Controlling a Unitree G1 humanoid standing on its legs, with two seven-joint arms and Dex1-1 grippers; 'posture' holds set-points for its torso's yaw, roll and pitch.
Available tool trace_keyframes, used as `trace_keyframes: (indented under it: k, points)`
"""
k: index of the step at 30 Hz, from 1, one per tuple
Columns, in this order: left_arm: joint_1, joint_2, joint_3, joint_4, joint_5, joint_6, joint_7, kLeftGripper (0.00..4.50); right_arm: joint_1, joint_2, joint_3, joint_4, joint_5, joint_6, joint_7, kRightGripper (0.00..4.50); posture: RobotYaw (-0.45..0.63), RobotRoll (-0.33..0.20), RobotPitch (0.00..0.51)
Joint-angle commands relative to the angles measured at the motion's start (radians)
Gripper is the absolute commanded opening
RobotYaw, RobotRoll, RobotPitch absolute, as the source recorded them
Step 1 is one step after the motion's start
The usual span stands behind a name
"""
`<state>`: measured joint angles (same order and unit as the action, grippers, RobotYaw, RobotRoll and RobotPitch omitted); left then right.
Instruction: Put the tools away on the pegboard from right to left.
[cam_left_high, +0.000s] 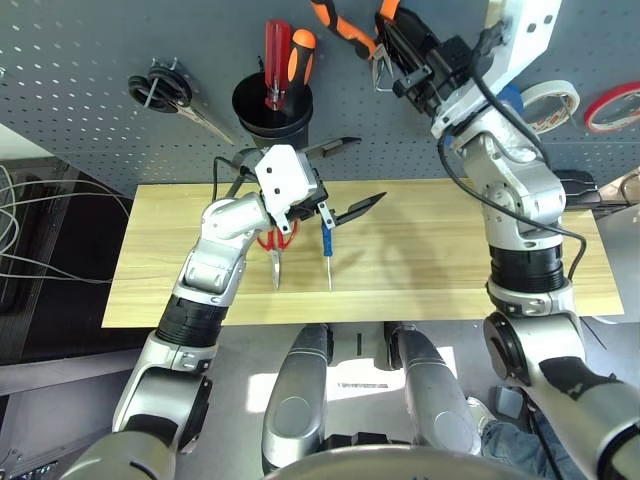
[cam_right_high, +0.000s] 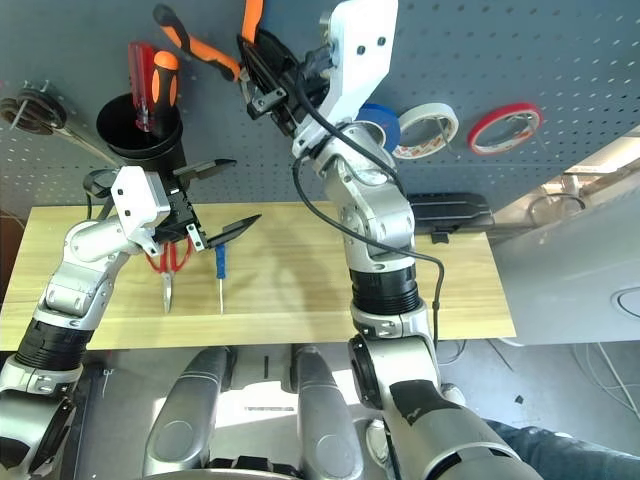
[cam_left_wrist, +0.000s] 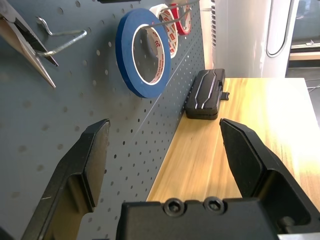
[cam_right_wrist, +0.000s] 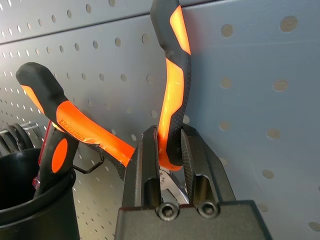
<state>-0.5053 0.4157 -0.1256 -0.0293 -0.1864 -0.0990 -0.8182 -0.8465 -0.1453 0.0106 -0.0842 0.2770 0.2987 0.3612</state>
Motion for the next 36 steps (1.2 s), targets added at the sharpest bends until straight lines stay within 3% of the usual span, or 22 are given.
trace_keyframes:
  k: [1,22,36]
  points:
    - [0.014,-0.001,-0.018,-0.01,0.004,0.004,-0.011,4.5,0.022,0.005,0.013,-0.012,-0.006,-0.015,0.006,0.46,0.16,0.0,0.403]
    - [0.001,-0.006,-0.024,0.007,0.013,-0.009,-0.011,4.5,0.049,-0.007,-0.004,0.01,-0.029,-0.003,-0.031,0.44,0.15,0.0,0.39]
    - [0.001,0.002,-0.019,0.013,0.016,-0.02,-0.014,4.5,0.021,-0.018,0.004,-0.084,-0.019,-0.043,0.004,0.44,0.16,0.0,0.371]
